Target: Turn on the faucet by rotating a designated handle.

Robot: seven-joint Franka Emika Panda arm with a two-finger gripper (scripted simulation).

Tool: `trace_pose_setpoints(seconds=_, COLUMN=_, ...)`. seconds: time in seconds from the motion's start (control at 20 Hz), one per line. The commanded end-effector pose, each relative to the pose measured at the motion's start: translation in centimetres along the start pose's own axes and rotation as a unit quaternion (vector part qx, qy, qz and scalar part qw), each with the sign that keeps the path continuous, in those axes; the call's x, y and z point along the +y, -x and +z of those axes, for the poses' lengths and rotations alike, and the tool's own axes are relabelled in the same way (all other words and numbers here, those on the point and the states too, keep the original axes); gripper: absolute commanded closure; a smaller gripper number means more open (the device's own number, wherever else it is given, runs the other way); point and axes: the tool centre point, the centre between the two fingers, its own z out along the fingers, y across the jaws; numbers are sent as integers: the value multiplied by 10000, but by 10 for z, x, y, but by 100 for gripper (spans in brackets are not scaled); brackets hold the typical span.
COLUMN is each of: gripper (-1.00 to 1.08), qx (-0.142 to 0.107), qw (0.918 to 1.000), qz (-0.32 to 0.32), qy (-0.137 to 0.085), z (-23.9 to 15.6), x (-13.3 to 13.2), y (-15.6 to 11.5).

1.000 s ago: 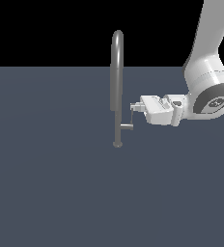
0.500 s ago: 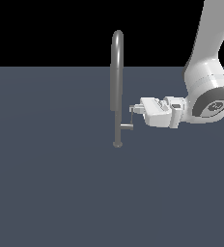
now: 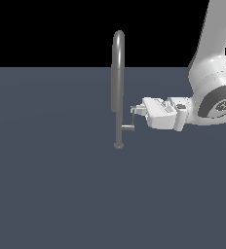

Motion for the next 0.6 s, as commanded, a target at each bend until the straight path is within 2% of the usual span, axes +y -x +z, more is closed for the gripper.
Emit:
trace_pose_setpoints(seconds=0.0, gripper=108, qx=-2, qw=10000, qz=2, qy=1, z=0, x=4, y=0)
trace_pose_setpoints(seconds=0.55, gripper=108, qx=-10, qw=10000, qz=3, qy=11, z=0, x=38, y=-2)
